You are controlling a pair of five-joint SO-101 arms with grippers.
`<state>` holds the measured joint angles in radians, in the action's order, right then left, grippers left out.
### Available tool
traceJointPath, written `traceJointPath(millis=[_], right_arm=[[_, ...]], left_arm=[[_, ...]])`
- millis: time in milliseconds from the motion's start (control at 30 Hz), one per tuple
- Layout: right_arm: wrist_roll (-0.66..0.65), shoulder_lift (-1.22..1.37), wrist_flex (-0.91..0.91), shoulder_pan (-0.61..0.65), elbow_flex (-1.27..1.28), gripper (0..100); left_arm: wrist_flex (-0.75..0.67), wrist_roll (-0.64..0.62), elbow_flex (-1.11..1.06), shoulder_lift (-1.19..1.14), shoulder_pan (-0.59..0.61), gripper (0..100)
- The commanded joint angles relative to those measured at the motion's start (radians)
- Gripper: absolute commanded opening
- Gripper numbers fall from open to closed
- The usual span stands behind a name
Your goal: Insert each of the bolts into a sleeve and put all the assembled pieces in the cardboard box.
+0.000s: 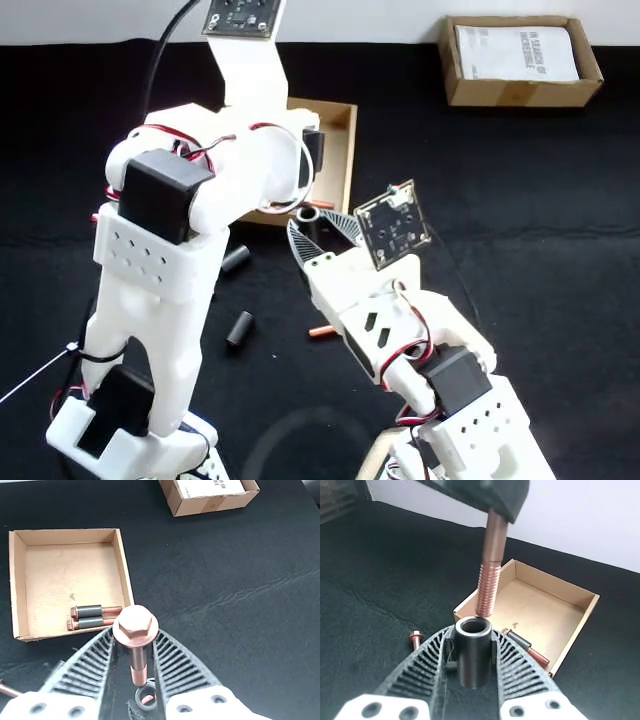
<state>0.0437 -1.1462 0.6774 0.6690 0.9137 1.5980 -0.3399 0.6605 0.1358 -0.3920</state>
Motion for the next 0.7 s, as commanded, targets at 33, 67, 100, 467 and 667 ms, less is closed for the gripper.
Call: traceJointPath(millis=[33, 67, 100, 467, 667], right_arm=[[-0.002, 0.005, -0.022, 0.004, -0.045, 0.6], [-0.002, 0.005, -0.022, 0.004, -0.045, 0.6], [-0.002, 0.007, -0.022, 0.002, -0.045, 0.6], [0.002, 0.101, -0.024, -0.039, -0.076, 0.6], [0.000, 0.104, -0.022, -0.039, -0.116, 0.6]], left_arm=[[-0.021, -0.006, 0.002, 0.065, -0.019, 1], [-0.021, -0.006, 0.002, 0.071, -0.019, 1], [-0.021, -0.006, 0.002, 0.076, -0.019, 1], [-0.015, -0.006, 0.001, 0.104, -0.015, 1], [-0.014, -0.008, 0.001, 0.101, -0.018, 1]])
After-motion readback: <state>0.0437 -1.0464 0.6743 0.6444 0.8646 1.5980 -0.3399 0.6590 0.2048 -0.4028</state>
